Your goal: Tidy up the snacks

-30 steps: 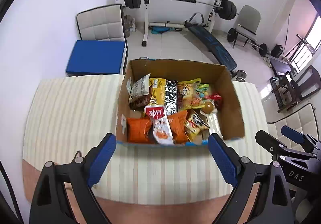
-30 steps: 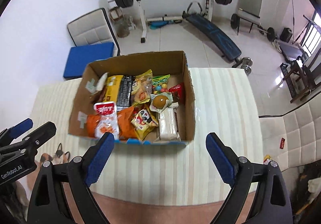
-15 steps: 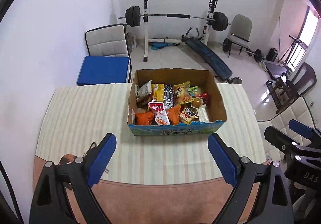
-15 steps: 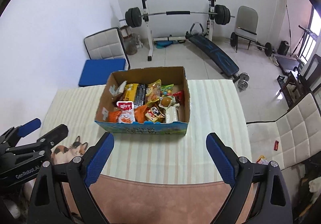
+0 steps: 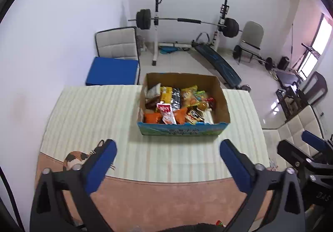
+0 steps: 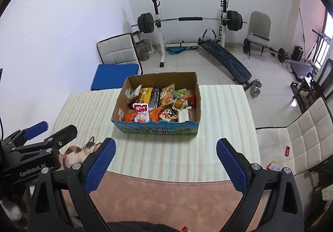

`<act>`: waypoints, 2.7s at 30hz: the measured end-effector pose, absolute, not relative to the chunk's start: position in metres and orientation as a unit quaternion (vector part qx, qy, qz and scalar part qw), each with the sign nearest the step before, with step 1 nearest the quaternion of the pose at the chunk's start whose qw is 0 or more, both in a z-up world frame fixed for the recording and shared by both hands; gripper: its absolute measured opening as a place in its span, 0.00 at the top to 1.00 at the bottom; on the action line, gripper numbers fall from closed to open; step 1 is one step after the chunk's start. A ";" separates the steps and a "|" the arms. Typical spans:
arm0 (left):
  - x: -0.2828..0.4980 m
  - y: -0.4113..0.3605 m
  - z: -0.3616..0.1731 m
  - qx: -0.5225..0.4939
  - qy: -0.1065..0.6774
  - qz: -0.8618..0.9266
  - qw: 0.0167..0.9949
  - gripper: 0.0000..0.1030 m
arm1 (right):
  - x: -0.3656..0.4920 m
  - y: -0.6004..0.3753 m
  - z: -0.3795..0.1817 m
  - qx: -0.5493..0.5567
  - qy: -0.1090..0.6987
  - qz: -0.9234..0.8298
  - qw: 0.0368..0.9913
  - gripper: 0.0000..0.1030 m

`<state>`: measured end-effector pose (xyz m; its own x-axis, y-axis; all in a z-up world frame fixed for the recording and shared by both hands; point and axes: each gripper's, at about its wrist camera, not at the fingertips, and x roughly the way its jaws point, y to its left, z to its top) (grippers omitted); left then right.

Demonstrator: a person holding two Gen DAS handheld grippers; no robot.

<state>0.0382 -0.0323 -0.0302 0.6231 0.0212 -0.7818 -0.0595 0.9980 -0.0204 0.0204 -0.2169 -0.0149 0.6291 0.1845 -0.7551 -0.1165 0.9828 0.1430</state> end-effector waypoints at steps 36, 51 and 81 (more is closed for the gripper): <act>0.111 -0.029 -0.078 -0.004 0.419 0.059 0.906 0.00 | 0.119 -0.217 -0.063 0.017 0.418 0.010 0.908 0.01; 0.116 -0.030 -0.084 -0.001 0.418 0.057 0.907 0.00 | 0.124 -0.216 -0.066 0.012 0.413 0.001 0.911 0.01; 0.111 -0.038 -0.076 0.007 0.414 0.044 0.909 0.00 | 0.118 -0.218 -0.066 0.010 0.410 -0.002 0.912 0.01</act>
<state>0.1106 -0.0378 -0.0761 0.6526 0.0864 -0.7528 -0.0744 0.9960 0.0499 0.1180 -0.2183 -0.0657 0.6630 0.0054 -0.7486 0.0116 0.9998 0.0175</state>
